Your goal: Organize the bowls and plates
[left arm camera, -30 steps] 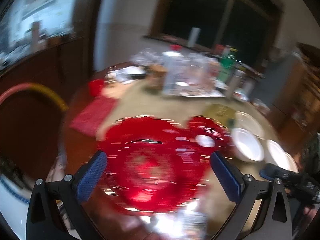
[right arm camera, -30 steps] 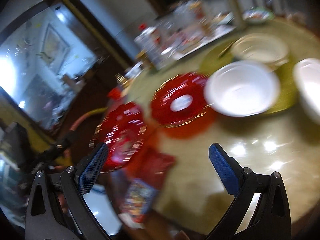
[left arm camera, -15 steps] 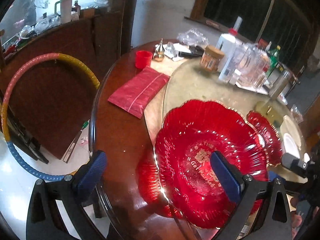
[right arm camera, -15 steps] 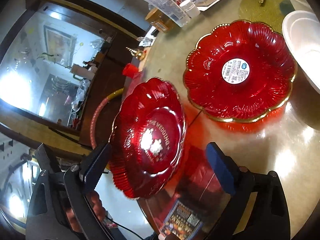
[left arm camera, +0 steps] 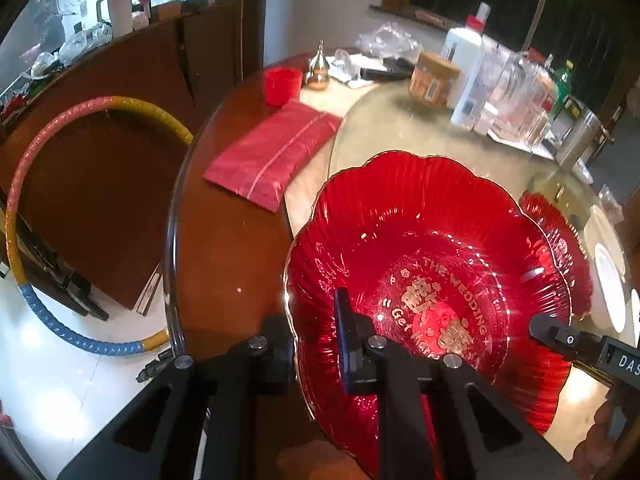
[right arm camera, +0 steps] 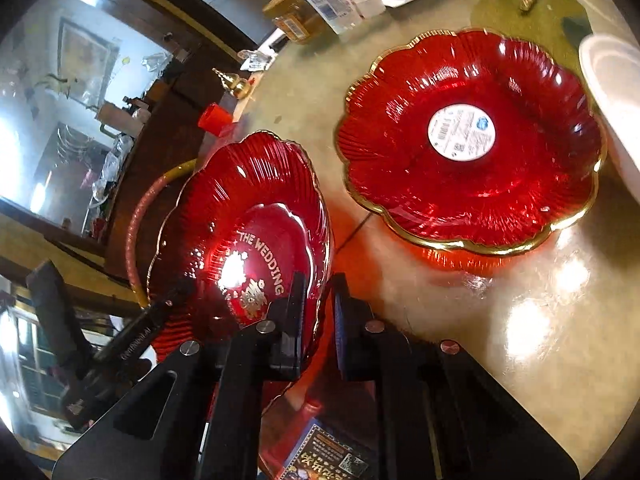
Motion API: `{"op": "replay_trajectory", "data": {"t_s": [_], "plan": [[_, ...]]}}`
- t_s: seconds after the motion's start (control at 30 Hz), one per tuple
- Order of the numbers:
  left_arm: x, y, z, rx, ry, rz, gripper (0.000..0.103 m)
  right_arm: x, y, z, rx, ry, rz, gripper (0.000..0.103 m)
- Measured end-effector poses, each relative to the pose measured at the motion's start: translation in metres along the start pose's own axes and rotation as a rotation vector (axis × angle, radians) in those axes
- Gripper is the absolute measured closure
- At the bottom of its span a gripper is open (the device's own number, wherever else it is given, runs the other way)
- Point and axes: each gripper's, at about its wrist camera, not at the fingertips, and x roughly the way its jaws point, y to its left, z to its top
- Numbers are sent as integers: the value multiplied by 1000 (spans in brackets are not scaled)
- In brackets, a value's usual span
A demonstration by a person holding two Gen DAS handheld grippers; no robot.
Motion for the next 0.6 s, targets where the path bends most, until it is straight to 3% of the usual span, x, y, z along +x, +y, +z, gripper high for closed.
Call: {"op": "replay_trajectory", "data": {"t_s": [0.23,0.47,0.57,0.6], "plan": [[-13,-3,10,15,-53,-4,88,-12,14,10,-53,-56,-12,91],[7,-3,3,18,-2,-3,87,2,7,7,-32,-22,-26,91],[15,-3,-1,24,18,10,83,8,4,7,-27,1,-24,88],[17,-3,-1,32,21,8,69,10,4,6,-23,9,-14,86]]}}
